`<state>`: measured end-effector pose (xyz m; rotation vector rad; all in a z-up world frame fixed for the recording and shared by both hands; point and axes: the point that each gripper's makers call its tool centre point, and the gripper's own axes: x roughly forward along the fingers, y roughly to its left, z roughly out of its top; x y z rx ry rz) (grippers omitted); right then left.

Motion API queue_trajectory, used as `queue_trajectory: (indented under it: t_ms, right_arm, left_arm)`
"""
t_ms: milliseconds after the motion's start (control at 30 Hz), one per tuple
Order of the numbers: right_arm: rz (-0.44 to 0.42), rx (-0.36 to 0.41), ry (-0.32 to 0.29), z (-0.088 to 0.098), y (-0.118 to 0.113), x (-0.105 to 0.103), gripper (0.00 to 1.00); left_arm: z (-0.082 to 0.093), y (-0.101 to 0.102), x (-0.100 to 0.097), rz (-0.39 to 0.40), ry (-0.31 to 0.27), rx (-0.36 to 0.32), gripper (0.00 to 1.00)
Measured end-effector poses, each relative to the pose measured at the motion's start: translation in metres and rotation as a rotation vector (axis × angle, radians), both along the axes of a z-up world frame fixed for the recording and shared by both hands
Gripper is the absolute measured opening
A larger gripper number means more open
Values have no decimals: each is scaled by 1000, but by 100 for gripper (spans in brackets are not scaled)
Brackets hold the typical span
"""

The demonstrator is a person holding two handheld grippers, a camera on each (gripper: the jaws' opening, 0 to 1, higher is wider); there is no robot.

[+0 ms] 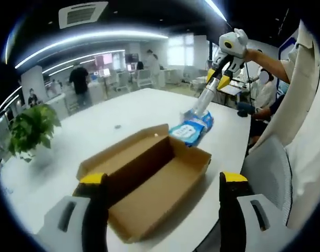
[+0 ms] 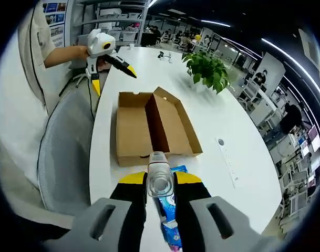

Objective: Operate the shoe box by opening the lid, removing the specified soft item, and placing it in the target area until the item is outside and the box remains undamaged.

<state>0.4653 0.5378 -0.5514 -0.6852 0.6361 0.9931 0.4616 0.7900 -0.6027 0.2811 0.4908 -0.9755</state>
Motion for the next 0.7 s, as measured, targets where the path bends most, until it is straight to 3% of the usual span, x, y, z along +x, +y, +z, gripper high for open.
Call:
queue_trajectory:
  t_ms: [300, 700]
  right_arm:
    - [33, -86, 34, -3, -12, 18, 16]
    - [53, -189, 67, -7, -29, 46, 16]
  left_arm:
    - [-2, 8, 0, 34, 0, -2, 98]
    - [-3, 15, 1, 67, -1, -5, 100]
